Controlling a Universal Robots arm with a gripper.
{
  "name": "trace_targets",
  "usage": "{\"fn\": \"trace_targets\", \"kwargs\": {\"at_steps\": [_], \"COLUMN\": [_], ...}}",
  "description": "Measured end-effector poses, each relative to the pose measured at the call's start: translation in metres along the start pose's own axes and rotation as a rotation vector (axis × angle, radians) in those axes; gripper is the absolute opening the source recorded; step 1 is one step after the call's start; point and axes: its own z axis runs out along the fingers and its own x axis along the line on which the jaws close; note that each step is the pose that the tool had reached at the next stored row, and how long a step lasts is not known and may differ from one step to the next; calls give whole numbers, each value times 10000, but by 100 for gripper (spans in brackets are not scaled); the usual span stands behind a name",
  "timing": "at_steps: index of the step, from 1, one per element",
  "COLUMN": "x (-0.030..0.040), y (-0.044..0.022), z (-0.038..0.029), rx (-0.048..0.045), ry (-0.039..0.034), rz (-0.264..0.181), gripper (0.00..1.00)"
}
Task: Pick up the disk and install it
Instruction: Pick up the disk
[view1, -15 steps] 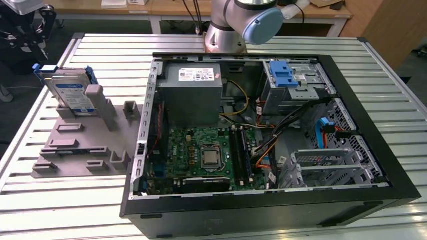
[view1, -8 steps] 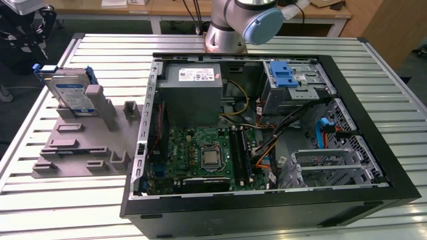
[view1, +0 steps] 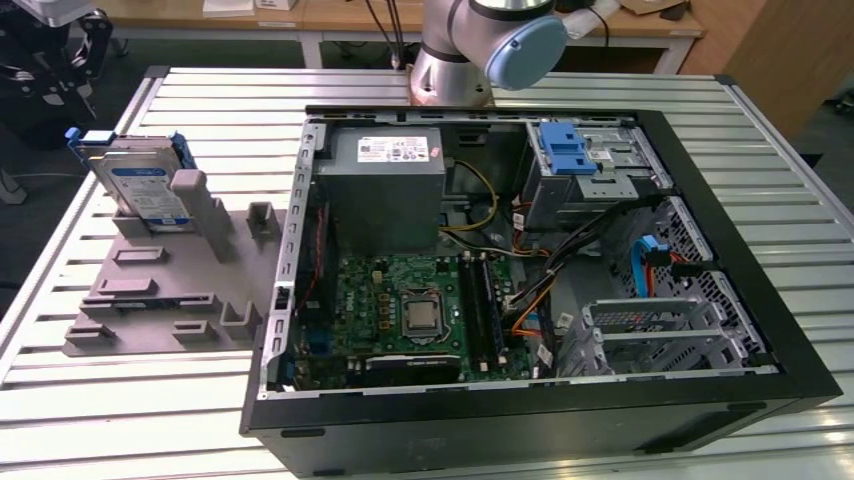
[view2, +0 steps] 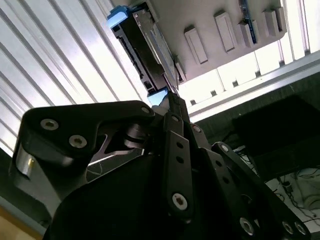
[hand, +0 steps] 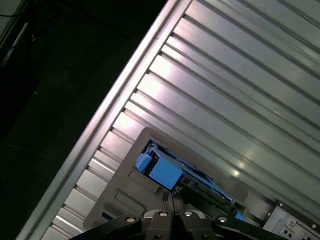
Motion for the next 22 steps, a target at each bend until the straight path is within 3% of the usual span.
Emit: {"fn": "trace_targets", "kwargs": {"at_steps": [7, 22], "x": [0, 0], "y": [0, 0], "z": [1, 1], "rx": [-23, -24], "ry": [17, 18], "rz": [-965, -1018], "gripper": [11, 11]}}
